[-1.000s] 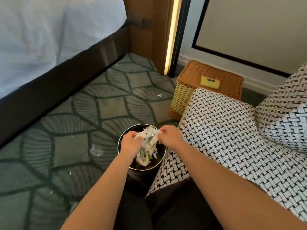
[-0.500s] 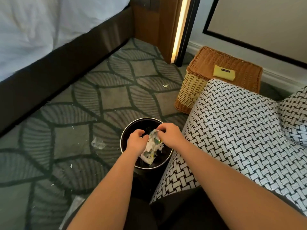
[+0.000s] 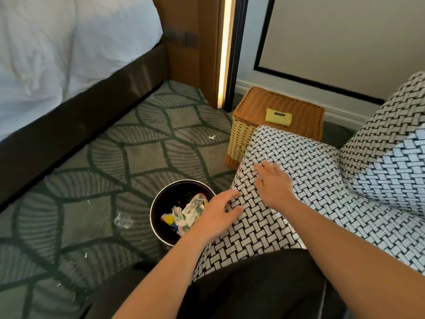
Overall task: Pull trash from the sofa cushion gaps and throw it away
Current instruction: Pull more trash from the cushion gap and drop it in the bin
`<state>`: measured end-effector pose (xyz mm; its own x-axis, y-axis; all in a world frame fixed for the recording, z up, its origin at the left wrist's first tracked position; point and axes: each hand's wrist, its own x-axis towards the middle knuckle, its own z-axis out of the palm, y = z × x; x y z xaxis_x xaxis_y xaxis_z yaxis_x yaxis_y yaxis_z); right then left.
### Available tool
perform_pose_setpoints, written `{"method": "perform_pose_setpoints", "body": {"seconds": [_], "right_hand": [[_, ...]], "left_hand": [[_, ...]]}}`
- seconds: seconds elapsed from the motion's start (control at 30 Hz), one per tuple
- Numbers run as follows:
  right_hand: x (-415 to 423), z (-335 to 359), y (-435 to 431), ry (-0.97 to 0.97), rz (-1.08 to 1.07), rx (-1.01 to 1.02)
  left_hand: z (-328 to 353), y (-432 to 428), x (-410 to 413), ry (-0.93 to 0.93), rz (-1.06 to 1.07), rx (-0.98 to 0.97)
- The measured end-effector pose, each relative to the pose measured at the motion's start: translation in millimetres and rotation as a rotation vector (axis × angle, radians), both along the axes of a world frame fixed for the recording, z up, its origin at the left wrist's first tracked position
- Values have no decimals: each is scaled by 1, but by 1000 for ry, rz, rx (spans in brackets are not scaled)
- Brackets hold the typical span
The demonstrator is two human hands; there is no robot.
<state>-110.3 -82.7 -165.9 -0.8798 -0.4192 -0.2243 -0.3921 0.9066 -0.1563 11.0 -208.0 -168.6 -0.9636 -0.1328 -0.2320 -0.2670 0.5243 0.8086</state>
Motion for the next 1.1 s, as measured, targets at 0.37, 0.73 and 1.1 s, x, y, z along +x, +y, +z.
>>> {"method": "perform_pose_setpoints", "body": {"seconds": [0.37, 0.73, 1.1], "right_hand": [[-22, -8, 83, -1, -242, 153], [-102, -22, 75, 119, -303, 143], [-223, -35, 46, 86, -343, 104]], "left_hand": [[-12, 50, -72, -151, -210, -446], [-22, 46, -160, -84, -215, -596], [-29, 36, -284, 53, -240, -684]]}}
